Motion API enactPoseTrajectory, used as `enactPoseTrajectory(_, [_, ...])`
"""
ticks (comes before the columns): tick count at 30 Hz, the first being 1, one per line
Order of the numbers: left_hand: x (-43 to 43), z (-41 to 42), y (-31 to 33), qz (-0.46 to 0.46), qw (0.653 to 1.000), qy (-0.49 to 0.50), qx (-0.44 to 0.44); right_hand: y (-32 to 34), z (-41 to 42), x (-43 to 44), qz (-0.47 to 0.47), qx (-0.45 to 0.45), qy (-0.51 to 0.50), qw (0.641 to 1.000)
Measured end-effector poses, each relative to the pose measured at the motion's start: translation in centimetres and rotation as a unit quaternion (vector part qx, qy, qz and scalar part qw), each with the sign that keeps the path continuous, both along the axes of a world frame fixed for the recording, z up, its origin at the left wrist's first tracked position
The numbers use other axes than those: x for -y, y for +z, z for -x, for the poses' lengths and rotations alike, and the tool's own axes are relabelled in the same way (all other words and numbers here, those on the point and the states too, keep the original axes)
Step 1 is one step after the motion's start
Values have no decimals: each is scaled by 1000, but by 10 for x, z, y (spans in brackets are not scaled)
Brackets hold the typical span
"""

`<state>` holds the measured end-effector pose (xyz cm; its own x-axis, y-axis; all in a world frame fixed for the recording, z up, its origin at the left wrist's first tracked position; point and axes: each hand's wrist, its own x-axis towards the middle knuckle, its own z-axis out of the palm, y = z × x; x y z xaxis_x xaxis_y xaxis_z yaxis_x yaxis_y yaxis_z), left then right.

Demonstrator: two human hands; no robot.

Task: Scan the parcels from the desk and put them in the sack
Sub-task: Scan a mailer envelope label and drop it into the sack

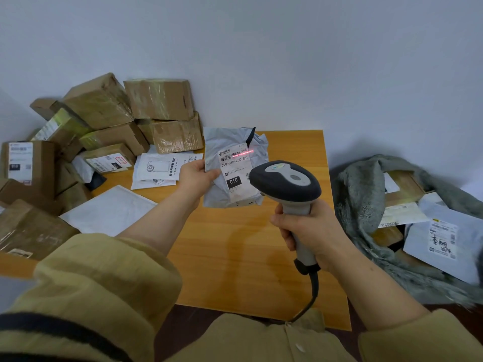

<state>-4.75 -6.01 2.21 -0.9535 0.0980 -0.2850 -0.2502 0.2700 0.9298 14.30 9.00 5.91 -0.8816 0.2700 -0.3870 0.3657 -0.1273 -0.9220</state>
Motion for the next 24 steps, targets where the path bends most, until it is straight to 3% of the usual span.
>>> enactPoseTrajectory(19, [-18,-3,0,21,1000,-15,14,-12,-2,-14,12,-5,-14,1000])
enactPoseTrajectory(24, [-51,-16,-10,0,993,-34,109,-19,-13,-31,27,-8,-59,998])
